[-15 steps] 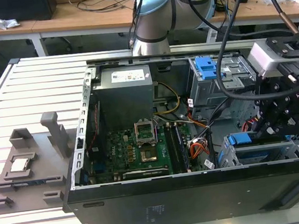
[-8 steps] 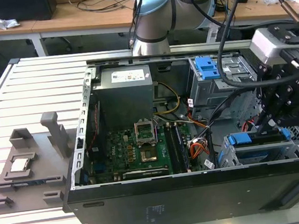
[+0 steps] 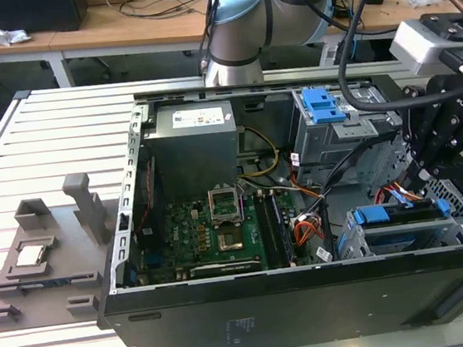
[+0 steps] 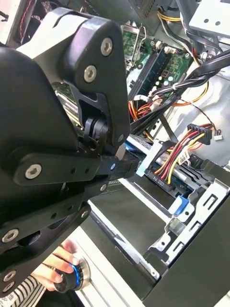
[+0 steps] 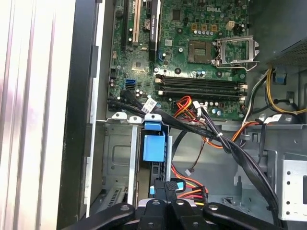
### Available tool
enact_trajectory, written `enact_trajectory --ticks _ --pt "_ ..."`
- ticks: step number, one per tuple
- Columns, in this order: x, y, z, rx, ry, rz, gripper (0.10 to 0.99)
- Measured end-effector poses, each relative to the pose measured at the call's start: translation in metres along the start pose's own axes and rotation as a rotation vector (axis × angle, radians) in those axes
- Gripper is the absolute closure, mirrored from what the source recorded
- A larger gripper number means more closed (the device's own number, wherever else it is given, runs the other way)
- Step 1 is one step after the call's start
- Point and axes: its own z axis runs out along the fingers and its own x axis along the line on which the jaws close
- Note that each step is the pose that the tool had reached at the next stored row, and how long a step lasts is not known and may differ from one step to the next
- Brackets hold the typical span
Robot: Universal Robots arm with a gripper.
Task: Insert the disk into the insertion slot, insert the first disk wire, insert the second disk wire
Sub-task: 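Insert the second disk wire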
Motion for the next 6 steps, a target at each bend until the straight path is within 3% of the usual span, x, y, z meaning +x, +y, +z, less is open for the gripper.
enact_trajectory --ticks 6 --pt "0.0000 0.0000 -0.0006 0.000 0.0006 0.000 0.980"
